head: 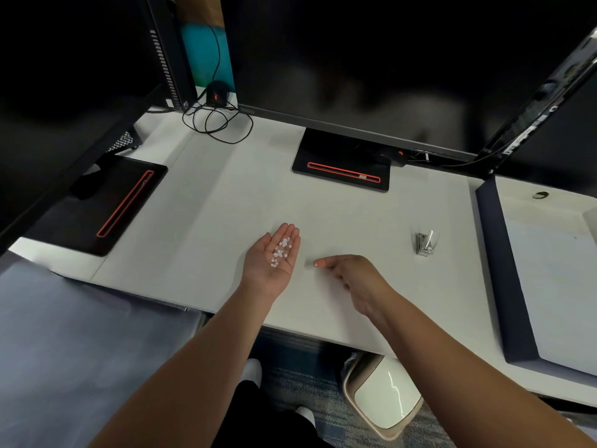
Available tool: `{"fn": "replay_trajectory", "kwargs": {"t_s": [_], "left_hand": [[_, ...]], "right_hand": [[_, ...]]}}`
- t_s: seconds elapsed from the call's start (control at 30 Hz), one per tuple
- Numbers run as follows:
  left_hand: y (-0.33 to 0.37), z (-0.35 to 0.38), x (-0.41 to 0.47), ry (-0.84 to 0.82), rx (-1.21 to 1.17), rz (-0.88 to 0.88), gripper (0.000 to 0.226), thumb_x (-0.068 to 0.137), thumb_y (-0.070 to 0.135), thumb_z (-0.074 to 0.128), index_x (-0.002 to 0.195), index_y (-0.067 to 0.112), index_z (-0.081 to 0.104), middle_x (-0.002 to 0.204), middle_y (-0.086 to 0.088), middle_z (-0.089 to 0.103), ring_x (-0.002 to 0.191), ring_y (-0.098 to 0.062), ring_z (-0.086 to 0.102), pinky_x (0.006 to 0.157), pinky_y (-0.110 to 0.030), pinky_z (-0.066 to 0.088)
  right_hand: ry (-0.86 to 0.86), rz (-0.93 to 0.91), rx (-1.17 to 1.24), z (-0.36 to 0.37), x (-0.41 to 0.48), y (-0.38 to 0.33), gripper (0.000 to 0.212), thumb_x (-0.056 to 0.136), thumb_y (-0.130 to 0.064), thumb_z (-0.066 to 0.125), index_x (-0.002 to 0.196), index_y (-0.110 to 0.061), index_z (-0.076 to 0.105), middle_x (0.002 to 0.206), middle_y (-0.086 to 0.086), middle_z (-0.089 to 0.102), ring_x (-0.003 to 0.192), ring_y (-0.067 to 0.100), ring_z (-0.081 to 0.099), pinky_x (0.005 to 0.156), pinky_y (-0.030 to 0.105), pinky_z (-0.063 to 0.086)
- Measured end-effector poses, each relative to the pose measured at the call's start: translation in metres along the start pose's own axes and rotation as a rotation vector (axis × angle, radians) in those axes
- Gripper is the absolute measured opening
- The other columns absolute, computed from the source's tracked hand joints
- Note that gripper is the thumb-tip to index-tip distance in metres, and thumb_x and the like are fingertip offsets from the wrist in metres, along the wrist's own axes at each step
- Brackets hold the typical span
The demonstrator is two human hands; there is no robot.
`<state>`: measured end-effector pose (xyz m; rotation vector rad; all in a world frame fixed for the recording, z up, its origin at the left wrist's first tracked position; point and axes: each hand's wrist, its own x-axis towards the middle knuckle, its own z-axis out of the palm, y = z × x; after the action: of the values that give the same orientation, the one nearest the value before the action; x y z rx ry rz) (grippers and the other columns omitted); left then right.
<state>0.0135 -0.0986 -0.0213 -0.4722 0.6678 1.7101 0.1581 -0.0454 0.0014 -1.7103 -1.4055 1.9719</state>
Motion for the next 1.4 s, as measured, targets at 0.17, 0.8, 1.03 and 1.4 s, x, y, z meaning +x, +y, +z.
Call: {"fn": "replay_trajectory", "kwargs": {"t_s": [0.17, 0.8, 1.03, 1.4], "left_hand": [[-0.003, -0.001, 0.001, 0.010, 0.034, 0.001, 0.034, 0.101, 0.018, 0.039, 0.109, -0.006, 0.063, 0.098, -0.018, 0.072, 0.098, -0.028, 0.067, 0.081, -0.035, 0.055], [0.005, 0.005, 0.003, -0.018, -0.032, 0.010, 0.035, 0.101, 0.016, 0.037, 0.105, -0.008, 0.062, 0.102, -0.020, 0.069, 0.099, -0.029, 0.065, 0.089, -0.038, 0.051], [0.032, 0.006, 0.010, -0.044, -0.099, 0.054, 0.034, 0.101, 0.015, 0.036, 0.105, -0.008, 0.061, 0.099, -0.021, 0.070, 0.099, -0.030, 0.064, 0.093, -0.039, 0.049], [0.043, 0.010, 0.019, -0.060, -0.096, 0.069, 0.034, 0.101, 0.016, 0.036, 0.107, -0.007, 0.061, 0.106, -0.020, 0.068, 0.102, -0.030, 0.064, 0.097, -0.038, 0.048]], "right_hand": [[-0.002, -0.031, 0.071, 0.008, -0.001, -0.004, 0.018, 0.082, -0.010, 0.058, 0.089, -0.015, 0.075, 0.111, 0.001, 0.064, 0.089, 0.012, 0.050, 0.069, 0.021, 0.034], [0.283, -0.662, -0.641, 0.002, 0.021, 0.028, 0.036, 0.097, -0.028, 0.040, 0.126, -0.015, 0.057, 0.131, 0.001, 0.056, 0.123, 0.019, 0.049, 0.106, 0.035, 0.037], [0.056, -0.654, -1.307, 0.009, 0.016, 0.068, 0.071, 0.094, -0.057, 0.005, 0.149, -0.013, -0.010, 0.158, 0.004, -0.013, 0.143, 0.015, -0.020, 0.117, 0.042, -0.015], [-0.051, -0.722, -1.376, 0.011, 0.042, 0.046, 0.072, 0.093, -0.060, 0.003, 0.149, -0.016, -0.010, 0.159, 0.000, -0.011, 0.144, 0.011, -0.019, 0.118, 0.042, -0.011]]}}
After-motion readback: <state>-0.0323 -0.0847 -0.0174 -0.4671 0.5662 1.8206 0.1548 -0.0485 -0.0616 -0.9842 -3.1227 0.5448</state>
